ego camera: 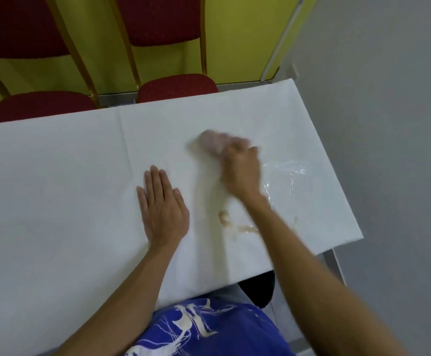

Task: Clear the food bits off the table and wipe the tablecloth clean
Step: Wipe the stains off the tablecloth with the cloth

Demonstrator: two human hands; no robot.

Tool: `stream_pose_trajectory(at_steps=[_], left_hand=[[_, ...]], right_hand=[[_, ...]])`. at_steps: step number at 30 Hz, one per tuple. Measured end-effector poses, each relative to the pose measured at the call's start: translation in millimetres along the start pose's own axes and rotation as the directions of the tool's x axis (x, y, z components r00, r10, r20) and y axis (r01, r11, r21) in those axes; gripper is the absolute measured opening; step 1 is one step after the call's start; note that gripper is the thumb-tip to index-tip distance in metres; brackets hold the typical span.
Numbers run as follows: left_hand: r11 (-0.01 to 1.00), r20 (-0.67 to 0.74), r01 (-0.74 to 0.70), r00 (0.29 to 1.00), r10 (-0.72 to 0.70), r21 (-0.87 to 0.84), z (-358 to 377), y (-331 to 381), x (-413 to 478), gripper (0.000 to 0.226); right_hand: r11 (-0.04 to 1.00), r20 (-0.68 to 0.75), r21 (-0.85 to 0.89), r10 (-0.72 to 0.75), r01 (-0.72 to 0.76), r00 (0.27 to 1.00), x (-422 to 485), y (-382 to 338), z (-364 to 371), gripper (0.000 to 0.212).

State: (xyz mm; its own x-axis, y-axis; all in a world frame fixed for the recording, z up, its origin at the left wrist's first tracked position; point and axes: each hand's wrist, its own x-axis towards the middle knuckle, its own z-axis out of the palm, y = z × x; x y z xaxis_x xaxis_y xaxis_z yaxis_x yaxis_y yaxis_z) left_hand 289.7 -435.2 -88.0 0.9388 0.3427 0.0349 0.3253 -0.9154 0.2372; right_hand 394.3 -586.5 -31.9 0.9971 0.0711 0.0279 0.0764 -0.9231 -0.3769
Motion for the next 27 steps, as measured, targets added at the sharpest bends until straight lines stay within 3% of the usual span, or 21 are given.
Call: stream_pose_trajectory(at_steps=[2,5,8,12,15,17,20,22,24,27], left_hand=[[1.000,0.014,0.001,1.000,-0.001,-0.021,0,-1,1,0.056],[1.000,-0.004,-0.022,1.000,0.022,-0.002,1,-3,0,0.057],[1.000,-0.027,-0.023,0.999,0.023,0.000,3,-3,-1,0.056],[1.000,-0.019,-0.019,1.000,0.019,-0.010,2,-2,0,0.056],[1.000,-0.024,-0.018,1.000,0.018,-0.003,2,-1,-1,0.055],[1.000,-0.023,-0.015,1.000,0.016,0.003,1,-1,-2,0.056],[1.000,-0.003,-0.015,1.000,0.015,-0.001,1,-1,-1,0.059],[1.000,0.021,-0.015,1.000,0.015,-0.013,0,-2,0,0.067],[1.000,0.026,-0.027,0.999,0.028,-0.016,0,-3,-1,0.068],[0.999,-0.020,-0.033,0.999,0.033,0.002,2,-4,-1,0.056]], right_hand=[[0.982,0.076,-0.024,-0.186,0.188,0.980,-55,-38,21,0.031],[0.966,0.063,-0.056,-0.247,0.251,0.967,-70,-17,16,0.039],[0.988,0.005,-0.146,-0.042,0.042,0.999,-44,63,-13,0.046],[0.953,-0.048,-0.132,0.269,-0.273,0.962,-21,174,-61,0.041],[0.907,-0.052,-0.090,0.409,-0.412,0.911,-11,174,-65,0.042],[0.942,-0.003,-0.088,0.325,-0.324,0.946,-20,121,-54,0.038],[0.996,0.047,0.070,0.043,-0.047,0.998,-71,15,-20,0.025],[0.986,0.069,0.024,-0.166,0.165,0.984,-114,-31,1,0.037],[0.985,0.111,0.027,-0.174,0.172,0.978,-124,-23,10,0.054],[0.998,0.074,-0.003,-0.068,0.068,0.995,-102,27,-5,0.047]])
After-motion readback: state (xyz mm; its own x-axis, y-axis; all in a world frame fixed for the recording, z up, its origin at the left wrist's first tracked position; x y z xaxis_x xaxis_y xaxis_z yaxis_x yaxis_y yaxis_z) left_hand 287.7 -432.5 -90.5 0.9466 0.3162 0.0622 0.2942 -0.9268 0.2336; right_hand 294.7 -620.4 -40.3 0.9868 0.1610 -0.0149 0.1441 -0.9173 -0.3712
